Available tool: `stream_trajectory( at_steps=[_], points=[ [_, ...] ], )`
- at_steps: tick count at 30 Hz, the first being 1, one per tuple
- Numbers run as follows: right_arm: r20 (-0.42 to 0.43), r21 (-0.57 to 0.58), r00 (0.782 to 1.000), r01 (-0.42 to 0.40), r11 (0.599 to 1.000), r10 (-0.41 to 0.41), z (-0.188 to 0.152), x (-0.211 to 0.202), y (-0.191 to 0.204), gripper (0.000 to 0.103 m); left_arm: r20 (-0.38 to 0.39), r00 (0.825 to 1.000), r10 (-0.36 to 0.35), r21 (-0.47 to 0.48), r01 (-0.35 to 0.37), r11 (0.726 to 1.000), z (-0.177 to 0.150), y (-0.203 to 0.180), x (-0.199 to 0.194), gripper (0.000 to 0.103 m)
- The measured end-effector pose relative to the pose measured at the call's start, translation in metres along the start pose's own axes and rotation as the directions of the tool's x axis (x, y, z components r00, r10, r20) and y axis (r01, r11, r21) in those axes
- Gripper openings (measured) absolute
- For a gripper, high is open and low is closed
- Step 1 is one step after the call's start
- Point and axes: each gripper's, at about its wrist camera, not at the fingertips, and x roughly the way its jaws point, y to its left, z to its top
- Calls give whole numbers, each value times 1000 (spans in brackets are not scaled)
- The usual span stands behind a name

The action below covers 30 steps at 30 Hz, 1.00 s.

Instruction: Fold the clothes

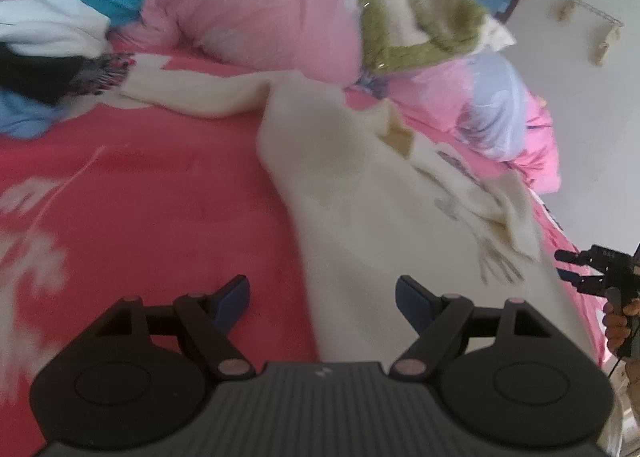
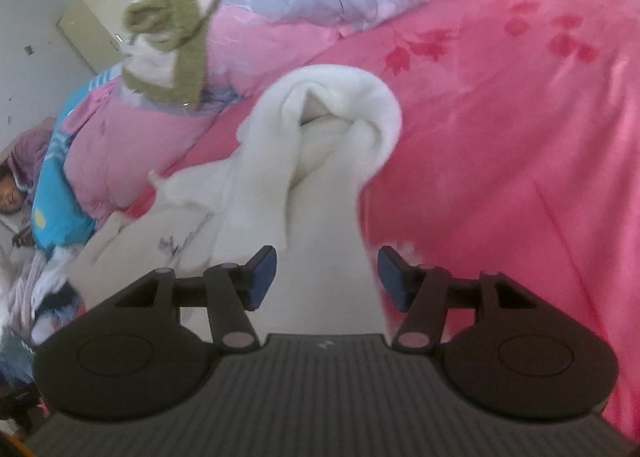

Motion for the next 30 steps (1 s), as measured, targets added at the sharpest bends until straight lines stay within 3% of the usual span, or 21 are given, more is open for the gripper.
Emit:
stream_trajectory(
  at_steps=[4,7,11,14,17,21,24,26,28,30],
  points=[
    [-81,-14,996,-29,999,28,27,52,4,53,-15,999,42,18,-42,999,36,4,47,79],
    [-74,-61,997,-26,998,22,41,80,14,42,2,998,63,36,-63,997,57,2,75,72],
    [-44,-127,999,-2,992,-4,53,105,25,14,55,997,50,56,-53,997,64,-2,91,29],
    [44,-151,999,-9,988,16,65,106,34,10,144,988,54,54,-62,997,68,-3,85,23],
    [147,-177,987,-37,983,64,81,101,48,10,214,974,73,35,-83,996,78,2,77,23],
    [228,-172,968,-65,983,104,110,110,61,10,230,969,90,-20,-88,996,101,16,85,23],
    [191,-127,980,-39,991,63,112,121,53,10,184,974,134,-3,-136,991,107,18,108,26],
    [163,-96,986,-19,995,34,112,129,47,10,132,979,154,-5,-154,988,104,22,122,36],
    [134,-66,991,2,998,7,112,136,41,14,121,981,149,-14,-148,989,100,24,122,40],
    [104,-36,994,24,999,-20,112,143,35,25,109,982,154,-20,-153,988,100,23,110,61]
  ],
)
